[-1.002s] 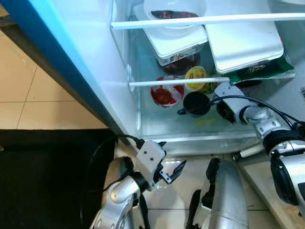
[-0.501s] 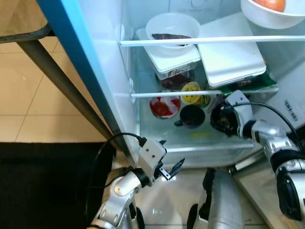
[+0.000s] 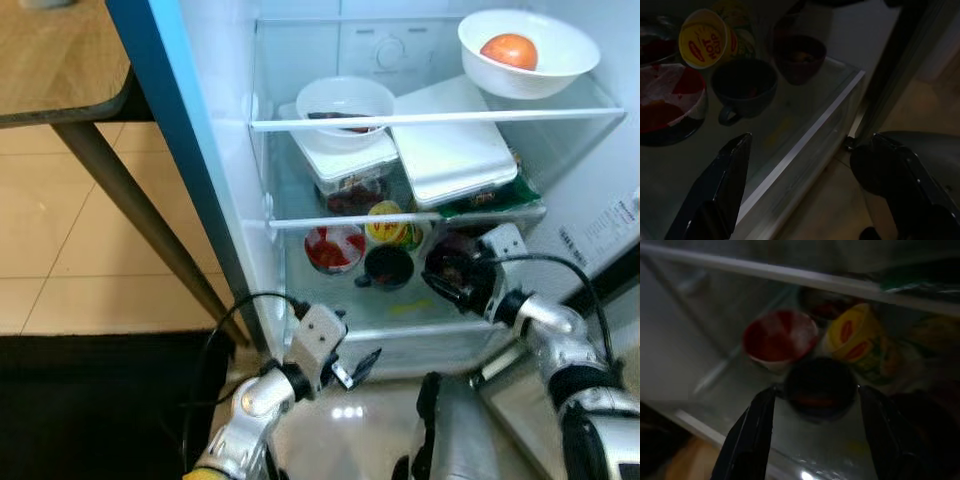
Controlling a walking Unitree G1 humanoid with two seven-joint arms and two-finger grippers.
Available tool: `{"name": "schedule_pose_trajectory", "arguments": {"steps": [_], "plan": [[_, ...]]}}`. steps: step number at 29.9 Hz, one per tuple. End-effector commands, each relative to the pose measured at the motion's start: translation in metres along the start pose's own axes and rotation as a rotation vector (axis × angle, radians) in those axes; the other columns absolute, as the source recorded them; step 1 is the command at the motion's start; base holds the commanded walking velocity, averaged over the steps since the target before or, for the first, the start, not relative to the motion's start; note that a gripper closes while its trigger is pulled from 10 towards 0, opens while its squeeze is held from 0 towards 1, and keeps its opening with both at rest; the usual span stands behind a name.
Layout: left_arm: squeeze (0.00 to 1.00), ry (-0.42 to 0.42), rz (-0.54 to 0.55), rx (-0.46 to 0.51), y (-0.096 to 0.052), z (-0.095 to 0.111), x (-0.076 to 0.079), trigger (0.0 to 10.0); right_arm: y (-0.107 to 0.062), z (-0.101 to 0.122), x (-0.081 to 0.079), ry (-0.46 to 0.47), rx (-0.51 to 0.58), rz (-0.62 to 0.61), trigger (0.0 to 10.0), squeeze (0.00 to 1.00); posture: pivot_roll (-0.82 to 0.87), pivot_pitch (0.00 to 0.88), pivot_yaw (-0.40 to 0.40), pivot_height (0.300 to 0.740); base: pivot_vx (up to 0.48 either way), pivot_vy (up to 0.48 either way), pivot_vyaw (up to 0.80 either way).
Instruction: Restocking fridge
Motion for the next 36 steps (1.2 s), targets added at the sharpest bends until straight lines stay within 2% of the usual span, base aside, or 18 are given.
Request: {"name": "schedule_pose_trajectory", "arguments": {"steps": [1, 2, 3, 5, 6, 7, 10, 12, 15, 24, 29, 36], "plan": [[0.00, 0.005, -0.007, -0.028, -0.004, -0.008, 0.002, 10.0, -0.004, -0.016, 0.000, 0.089, -0.013, -0.028, 10.0, 0.00, 0.10, 0.038, -0.044, 0.405, 0.000, 0.000, 0.00], [0.00, 0.001, -0.005, -0.028, -0.004, -0.009, 0.003, 10.0, -0.002, -0.026, -0.006, 0.125, -0.028, -0.013, 10.0, 0.00, 0.09, 0.034, -0.044, 0.405, 0.000, 0.000, 0.00], [0.00, 0.001, -0.005, -0.028, -0.004, -0.009, 0.003, 10.0, -0.002, -0.026, -0.006, 0.125, -0.028, -0.013, 10.0, 0.00, 0.09, 0.034, -0.044, 0.405, 0.000, 0.000, 0.00], [0.00, -0.005, -0.009, -0.022, -0.005, -0.011, 0.004, 10.0, 0.001, -0.039, -0.018, 0.222, -0.030, 0.035, 10.0, 0.00, 0.09, 0.020, -0.050, 0.405, 0.000, 0.000, 0.00], [0.00, -0.005, -0.009, -0.022, -0.005, -0.011, 0.004, 10.0, 0.001, -0.039, -0.018, 0.222, -0.030, 0.035, 10.0, 0.00, 0.09, 0.020, -0.050, 0.405, 0.000, 0.000, 0.00], [0.00, -0.006, -0.013, -0.020, -0.004, -0.011, 0.004, 10.0, 0.003, -0.042, -0.022, 0.265, -0.021, 0.058, 10.0, 0.00, 0.09, 0.017, -0.051, 0.405, 0.000, 0.000, 0.00], [0.00, -0.010, -0.018, -0.013, -0.004, -0.010, 0.005, 10.0, 0.004, -0.046, -0.026, 0.295, -0.022, 0.071, 10.0, 0.00, 0.09, 0.007, -0.055, 0.410, 0.000, 0.000, 0.00], [0.00, -0.017, -0.035, 0.017, -0.004, -0.007, 0.006, 10.0, 0.007, -0.058, -0.036, 0.327, -0.052, 0.082, 10.0, 0.00, 0.09, 0.001, -0.061, 0.425, 0.000, 0.000, 0.00], [0.00, -0.016, -0.056, 0.025, -0.006, -0.007, 0.007, 10.0, 0.007, -0.061, -0.037, 0.340, -0.060, 0.078, 10.0, 0.00, 0.10, 0.000, -0.066, 0.435, 0.000, 0.000, 0.00], [0.00, -0.016, -0.105, 0.026, -0.013, -0.009, 0.010, 10.0, -0.001, -0.072, -0.028, 0.361, -0.099, 0.008, 10.0, 0.00, 0.10, 0.000, -0.069, 0.465, 0.000, 0.000, 0.00], [0.00, -0.029, -0.088, -0.006, -0.016, -0.018, 0.005, 10.0, -0.020, -0.087, -0.011, 0.382, -0.151, -0.105, 10.0, 0.00, 0.10, 0.000, -0.066, 0.485, 0.000, 0.000, 0.00], [0.00, -0.073, -0.049, -0.035, -0.024, -0.028, -0.001, 10.0, -0.033, -0.099, -0.004, 0.396, -0.178, -0.162, 10.0, 0.00, 0.10, 0.000, -0.064, 0.505, 0.000, 0.000, 0.00]]}}
Point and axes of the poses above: a point about 5 cm out from each wrist's last joint towards the gripper, its own y axis pointing out of the wrist towards the gripper, its own z axis along the axis of the wrist's last joint, x = y × z, the point moved 2 cm from there along y, pointing out of the wrist towards the gripper, and after that the axes turned 15 degrees about y, right-handed, at the moved point
